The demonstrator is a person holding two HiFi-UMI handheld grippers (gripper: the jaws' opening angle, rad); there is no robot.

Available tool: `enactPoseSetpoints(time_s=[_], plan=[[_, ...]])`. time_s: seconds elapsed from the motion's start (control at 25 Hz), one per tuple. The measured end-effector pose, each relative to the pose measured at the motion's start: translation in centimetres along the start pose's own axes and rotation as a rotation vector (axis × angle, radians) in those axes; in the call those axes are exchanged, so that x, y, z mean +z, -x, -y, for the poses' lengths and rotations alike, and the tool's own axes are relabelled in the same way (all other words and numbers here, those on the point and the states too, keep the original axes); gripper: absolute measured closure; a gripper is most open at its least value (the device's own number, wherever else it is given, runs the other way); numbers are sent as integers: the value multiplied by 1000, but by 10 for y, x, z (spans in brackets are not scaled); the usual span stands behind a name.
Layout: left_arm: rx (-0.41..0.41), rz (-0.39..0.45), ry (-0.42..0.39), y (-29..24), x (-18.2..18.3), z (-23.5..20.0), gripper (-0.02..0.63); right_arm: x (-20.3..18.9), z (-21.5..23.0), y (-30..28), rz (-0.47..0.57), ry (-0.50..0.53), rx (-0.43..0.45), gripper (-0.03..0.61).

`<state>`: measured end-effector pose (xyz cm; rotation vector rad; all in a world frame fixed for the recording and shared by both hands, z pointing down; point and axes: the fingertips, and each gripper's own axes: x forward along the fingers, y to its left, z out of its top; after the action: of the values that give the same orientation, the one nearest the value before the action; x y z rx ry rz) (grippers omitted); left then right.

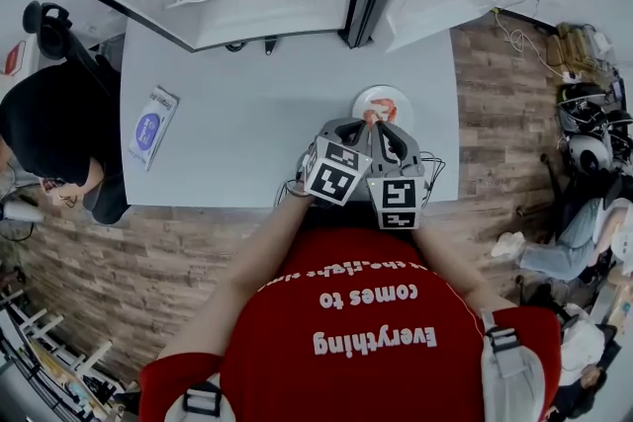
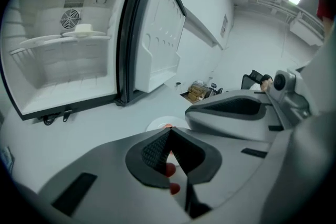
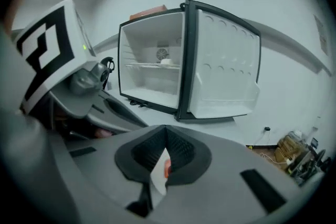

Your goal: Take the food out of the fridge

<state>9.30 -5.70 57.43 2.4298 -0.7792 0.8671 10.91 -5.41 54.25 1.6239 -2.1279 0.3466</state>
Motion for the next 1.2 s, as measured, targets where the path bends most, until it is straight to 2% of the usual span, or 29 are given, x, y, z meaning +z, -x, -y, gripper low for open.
enactPoseSetpoints(time_s=[0.24, 0.48, 0.68, 0.8, 0.92, 1.08, 1.2], plan=[[77, 145, 40, 38, 18, -15, 609, 24, -25, 1, 42, 1, 94, 566], [141, 188, 49, 67, 24, -30, 609, 46, -44, -3, 90, -26, 173, 566], [210, 251, 115, 96, 28, -49, 609, 70, -68, -5, 139, -1, 241, 566], [247, 288, 135, 116, 36, -59, 609, 91, -82, -4, 190, 53, 277, 566], [286, 344, 160, 134, 46, -73, 609, 113, -93, -4, 260, 158, 304, 566], [338, 395, 191, 154, 55, -93, 609, 145, -95, -14, 356, 313, 272, 566], [369, 418, 210, 164, 60, -106, 609, 168, -85, -28, 398, 357, 218, 566]])
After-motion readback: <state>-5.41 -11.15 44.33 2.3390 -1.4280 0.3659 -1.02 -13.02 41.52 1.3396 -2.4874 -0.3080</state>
